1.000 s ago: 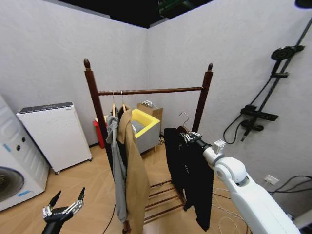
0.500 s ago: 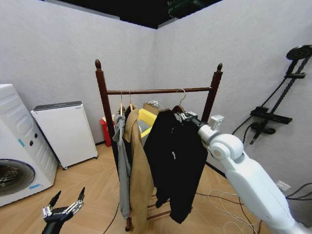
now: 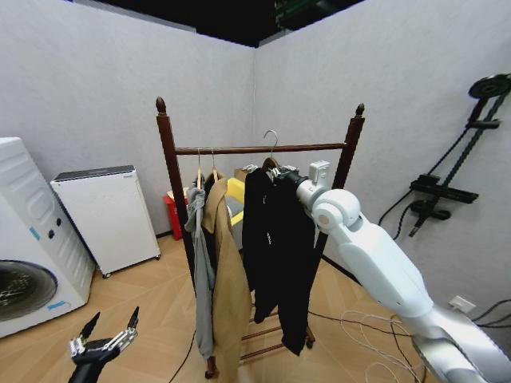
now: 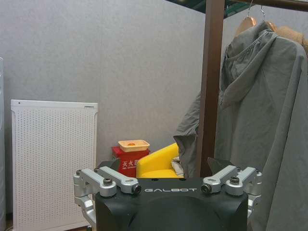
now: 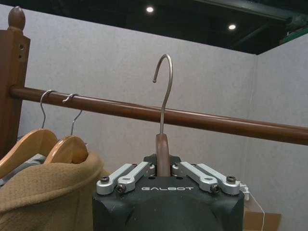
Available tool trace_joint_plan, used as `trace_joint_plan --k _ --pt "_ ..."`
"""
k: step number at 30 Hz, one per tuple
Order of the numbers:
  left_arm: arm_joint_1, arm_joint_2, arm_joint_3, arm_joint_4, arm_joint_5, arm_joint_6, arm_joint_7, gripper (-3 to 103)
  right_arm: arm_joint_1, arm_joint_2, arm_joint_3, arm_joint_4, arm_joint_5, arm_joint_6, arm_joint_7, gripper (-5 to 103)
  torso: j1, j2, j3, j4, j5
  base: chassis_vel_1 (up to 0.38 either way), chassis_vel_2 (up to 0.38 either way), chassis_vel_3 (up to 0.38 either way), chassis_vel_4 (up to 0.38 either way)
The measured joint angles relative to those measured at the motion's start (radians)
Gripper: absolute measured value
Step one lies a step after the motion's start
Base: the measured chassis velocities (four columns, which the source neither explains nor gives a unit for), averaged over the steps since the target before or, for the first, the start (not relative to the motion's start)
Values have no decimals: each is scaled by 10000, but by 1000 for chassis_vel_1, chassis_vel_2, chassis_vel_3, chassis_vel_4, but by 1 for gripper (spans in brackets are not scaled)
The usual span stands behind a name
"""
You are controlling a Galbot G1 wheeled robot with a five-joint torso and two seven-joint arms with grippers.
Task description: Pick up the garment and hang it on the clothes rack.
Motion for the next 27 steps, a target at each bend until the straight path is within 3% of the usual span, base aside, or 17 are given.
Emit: trace_joint_plan --k 8,17,27 --pt "0 0 0 0 0 0 0 100 701 695 -796 -971 -44 235 -307 10 0 0 0 -1 1 0 0 0 0" --pt "0 0 0 0 0 0 0 100 1746 2136 -1563 -2842 -232 435 -423 10 0 0 -1 1 -1 0 0 0 0" --pt "0 0 0 0 0 0 0 100 2123 2654 -1803 -3782 -491 476 -190 10 0 0 0 1 1 0 0 0 0"
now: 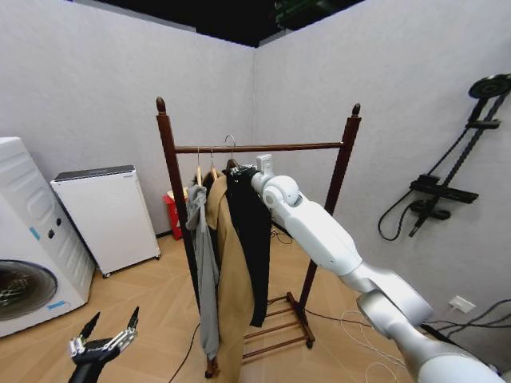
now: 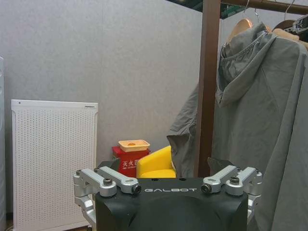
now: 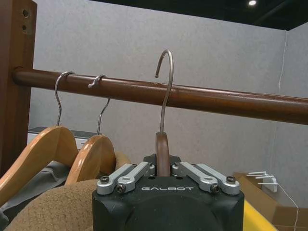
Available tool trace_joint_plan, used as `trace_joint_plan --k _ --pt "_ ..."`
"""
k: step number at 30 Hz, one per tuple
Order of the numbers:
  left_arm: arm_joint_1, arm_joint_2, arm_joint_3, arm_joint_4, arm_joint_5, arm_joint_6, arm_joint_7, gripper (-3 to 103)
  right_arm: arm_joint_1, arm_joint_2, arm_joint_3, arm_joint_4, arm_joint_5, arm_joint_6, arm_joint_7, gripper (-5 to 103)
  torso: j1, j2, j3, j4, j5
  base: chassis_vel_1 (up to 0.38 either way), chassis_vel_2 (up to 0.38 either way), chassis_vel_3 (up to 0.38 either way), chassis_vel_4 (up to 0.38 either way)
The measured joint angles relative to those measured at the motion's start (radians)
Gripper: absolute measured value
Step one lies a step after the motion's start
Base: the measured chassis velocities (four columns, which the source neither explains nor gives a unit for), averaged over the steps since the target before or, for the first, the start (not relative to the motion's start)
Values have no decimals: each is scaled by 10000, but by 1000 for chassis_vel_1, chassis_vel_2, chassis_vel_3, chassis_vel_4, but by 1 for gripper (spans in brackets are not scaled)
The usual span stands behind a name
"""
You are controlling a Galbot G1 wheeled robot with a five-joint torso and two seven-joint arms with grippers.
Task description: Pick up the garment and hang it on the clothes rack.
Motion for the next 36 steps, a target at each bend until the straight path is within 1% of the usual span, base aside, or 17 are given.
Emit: trace_joint_plan --k 10,16,17,18,19,22,23,24,26,27,28,30,31,33,34,35,36 --pt "0 0 0 -1 0 0 0 100 -294 -264 -55 144 -27 -70 140 10 0 0 -1 -1 2 0 0 0 0" --pt "0 0 0 0 0 0 0 100 -757 -499 127 317 -273 128 -254 10 -1 1 -2 -1 2 0 0 0 0" --pt "0 0 0 0 0 0 0 100 -834 -552 177 365 -262 327 -444 7 -2 1 -2 -1 1 0 0 0 0" --pt "0 0 0 0 0 0 0 100 -873 -584 193 406 -199 538 -554 12 -1 1 -1 -1 3 0 0 0 0" --pt "0 0 0 0 0 0 0 100 -873 -584 193 406 -199 538 -554 12 -1 1 -1 -1 3 0 0 0 0" --pt "0 0 0 0 0 0 0 100 -933 -697 493 808 174 864 -677 27 -1 0 -1 5 -1 0 0 0 0" --pt "0 0 0 0 0 0 0 100 -933 -697 493 808 174 864 -677 27 -1 0 -1 5 -1 0 0 0 0" --pt "0 0 0 0 -1 0 0 100 -984 -794 613 986 239 864 -686 33 0 1 -2 5 -2 0 0 0 0" --pt "0 0 0 0 -1 0 -2 100 -1488 -1480 1308 1948 255 784 -840 44 -1 1 -2 4 -2 0 0 0 0" --pt "0 0 0 0 -1 0 -2 100 -1488 -1480 1308 1948 255 784 -840 44 -1 1 -2 4 -2 0 0 0 0" --pt "0 0 0 0 0 0 -2 100 -1754 -1712 1593 2293 214 767 -858 49 -1 1 -2 -3 1 0 0 0 0" --pt "0 0 0 0 0 0 0 100 -2566 -2281 2358 3192 195 677 -849 54 -1 1 -2 -5 3 0 0 0 0" --pt "0 0 0 0 0 0 0 100 -2566 -2281 2358 3192 195 677 -849 54 -1 1 -2 -5 3 0 0 0 0" --pt "0 0 0 -1 0 0 0 100 -3624 -2676 3222 4037 76 652 -820 65 -2 2 -3 -3 3 0 0 0 0" --pt "0 0 0 -1 0 0 0 100 -3624 -2676 3222 4037 76 652 -820 65 -2 2 -3 -3 3 0 0 0 0" --pt "0 0 0 0 0 0 -2 100 -4689 -2862 3982 4502 -132 647 -760 71 -2 2 -3 -1 3 0 0 0 0" --pt "0 0 0 -1 0 0 3 100 -5202 -2922 4315 4674 -233 629 -733 77 -2 1 -1 -3 8 0 0 0 0"
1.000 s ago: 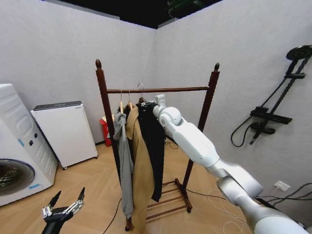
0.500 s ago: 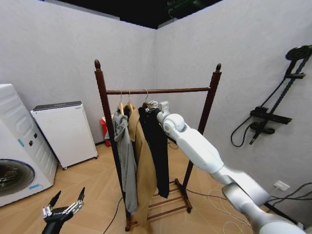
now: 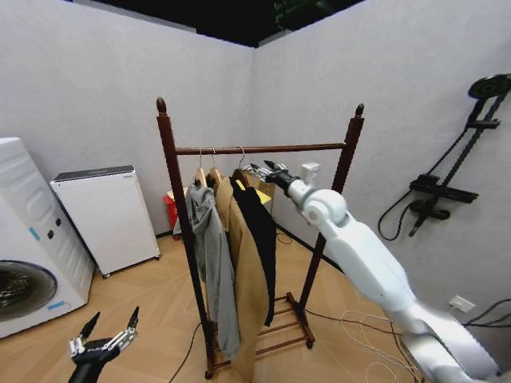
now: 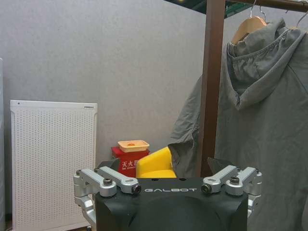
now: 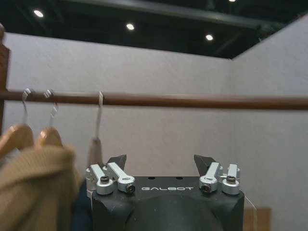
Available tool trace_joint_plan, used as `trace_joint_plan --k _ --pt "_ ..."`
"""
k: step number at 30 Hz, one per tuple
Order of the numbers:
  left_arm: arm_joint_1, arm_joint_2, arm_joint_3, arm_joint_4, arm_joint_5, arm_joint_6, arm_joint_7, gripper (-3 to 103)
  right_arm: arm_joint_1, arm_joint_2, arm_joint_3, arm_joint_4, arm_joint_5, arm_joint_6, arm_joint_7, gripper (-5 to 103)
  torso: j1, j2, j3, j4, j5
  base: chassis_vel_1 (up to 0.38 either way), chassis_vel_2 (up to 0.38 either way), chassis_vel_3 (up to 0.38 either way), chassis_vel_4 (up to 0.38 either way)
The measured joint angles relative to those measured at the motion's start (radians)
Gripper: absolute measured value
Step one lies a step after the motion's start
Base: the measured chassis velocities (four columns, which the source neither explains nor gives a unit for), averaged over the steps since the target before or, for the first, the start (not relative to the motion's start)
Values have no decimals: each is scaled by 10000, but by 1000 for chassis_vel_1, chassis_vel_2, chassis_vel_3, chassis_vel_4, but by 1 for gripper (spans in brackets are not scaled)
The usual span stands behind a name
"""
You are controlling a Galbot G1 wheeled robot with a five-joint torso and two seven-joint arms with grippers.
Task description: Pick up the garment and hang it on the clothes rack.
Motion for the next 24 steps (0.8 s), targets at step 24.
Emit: trace_joint_plan --k 24 --pt "0 0 0 0 0 -1 -4 100 -7475 245 4945 2466 -2646 825 426 100 1 0 0 4 -8 -3 -2 -2 -2"
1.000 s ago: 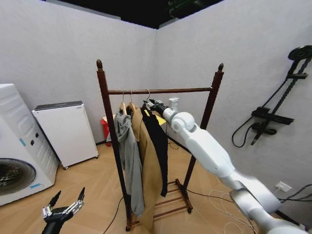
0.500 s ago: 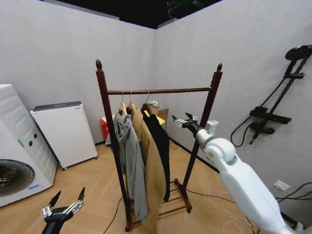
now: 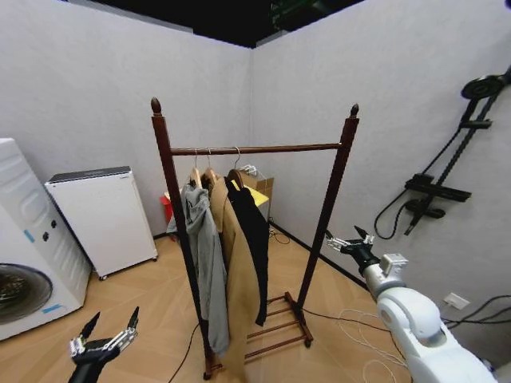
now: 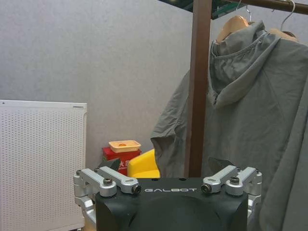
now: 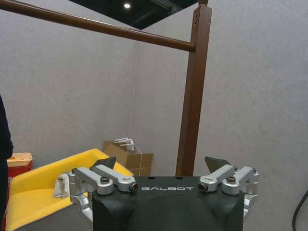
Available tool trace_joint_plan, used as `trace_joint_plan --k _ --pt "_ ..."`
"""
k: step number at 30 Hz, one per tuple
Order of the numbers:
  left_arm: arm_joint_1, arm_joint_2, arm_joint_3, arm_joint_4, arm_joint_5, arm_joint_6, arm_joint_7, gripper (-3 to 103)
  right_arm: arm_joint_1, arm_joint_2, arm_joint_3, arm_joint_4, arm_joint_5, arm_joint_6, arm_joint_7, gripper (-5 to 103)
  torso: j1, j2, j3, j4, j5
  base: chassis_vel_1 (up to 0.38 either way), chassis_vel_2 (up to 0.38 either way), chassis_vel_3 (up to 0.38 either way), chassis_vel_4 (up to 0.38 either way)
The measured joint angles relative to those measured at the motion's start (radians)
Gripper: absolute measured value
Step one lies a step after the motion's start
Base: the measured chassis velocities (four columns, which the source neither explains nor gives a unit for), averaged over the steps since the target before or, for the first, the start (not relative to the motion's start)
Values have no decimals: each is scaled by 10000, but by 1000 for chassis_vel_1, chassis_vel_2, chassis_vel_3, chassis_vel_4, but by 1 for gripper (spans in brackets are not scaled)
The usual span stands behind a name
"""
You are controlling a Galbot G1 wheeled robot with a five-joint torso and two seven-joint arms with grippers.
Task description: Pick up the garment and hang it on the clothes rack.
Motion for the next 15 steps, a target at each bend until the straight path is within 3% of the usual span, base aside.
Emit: trace_joint_plan --k 15 --pt "0 0 0 0 0 0 0 100 -8 70 -743 395 -159 -405 270 100 5 -3 1 -1 1 -56 -104 -97 -58"
